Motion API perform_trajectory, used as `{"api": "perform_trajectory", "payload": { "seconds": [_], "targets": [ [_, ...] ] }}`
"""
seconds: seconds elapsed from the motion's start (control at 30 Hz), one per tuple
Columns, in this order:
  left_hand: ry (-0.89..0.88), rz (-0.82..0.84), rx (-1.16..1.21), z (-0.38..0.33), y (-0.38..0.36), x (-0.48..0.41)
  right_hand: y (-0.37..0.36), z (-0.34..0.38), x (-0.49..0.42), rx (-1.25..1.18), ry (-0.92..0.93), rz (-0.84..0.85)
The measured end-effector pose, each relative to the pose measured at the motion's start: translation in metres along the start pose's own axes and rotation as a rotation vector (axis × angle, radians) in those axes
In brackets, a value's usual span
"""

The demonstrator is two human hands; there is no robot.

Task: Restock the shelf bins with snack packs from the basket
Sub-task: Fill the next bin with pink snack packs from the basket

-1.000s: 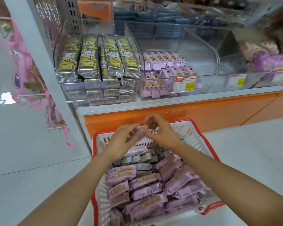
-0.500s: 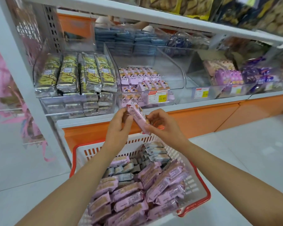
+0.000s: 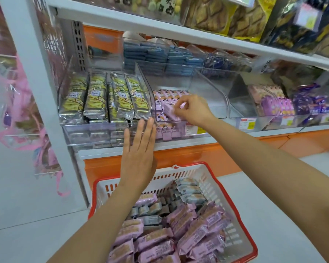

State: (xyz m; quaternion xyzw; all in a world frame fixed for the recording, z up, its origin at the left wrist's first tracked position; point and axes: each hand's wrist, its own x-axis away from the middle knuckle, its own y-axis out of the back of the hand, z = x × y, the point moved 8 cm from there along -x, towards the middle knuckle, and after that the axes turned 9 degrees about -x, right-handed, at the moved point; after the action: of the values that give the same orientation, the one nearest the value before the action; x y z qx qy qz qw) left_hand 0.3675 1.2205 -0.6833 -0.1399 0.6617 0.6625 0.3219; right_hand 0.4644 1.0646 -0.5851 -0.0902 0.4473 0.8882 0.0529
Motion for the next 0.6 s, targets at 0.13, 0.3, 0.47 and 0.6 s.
{"api": "perform_trajectory", "payload": {
  "seconds": [0.13, 0.3, 0.47, 0.6],
  "targets": [
    [-0.023, 0.013, -0.023, 0.000, -0.003, 0.000, -0.016, -0.007, -0.011, 0.072, -0.105, 0.102],
    [-0.029, 0.040, -0.007, 0.000, -0.004, -0.001, -0.023, -0.005, -0.015, 0.082, -0.159, 0.197],
    [-0.055, 0.047, -0.001, 0.000, -0.001, 0.001, -0.019, -0.009, -0.008, 0.000, -0.169, 0.186],
    [-0.123, 0.027, 0.066, 0.006, 0.001, 0.012, -0.003, 0.009, 0.007, -0.231, 0.059, -0.004]
  ]
}}
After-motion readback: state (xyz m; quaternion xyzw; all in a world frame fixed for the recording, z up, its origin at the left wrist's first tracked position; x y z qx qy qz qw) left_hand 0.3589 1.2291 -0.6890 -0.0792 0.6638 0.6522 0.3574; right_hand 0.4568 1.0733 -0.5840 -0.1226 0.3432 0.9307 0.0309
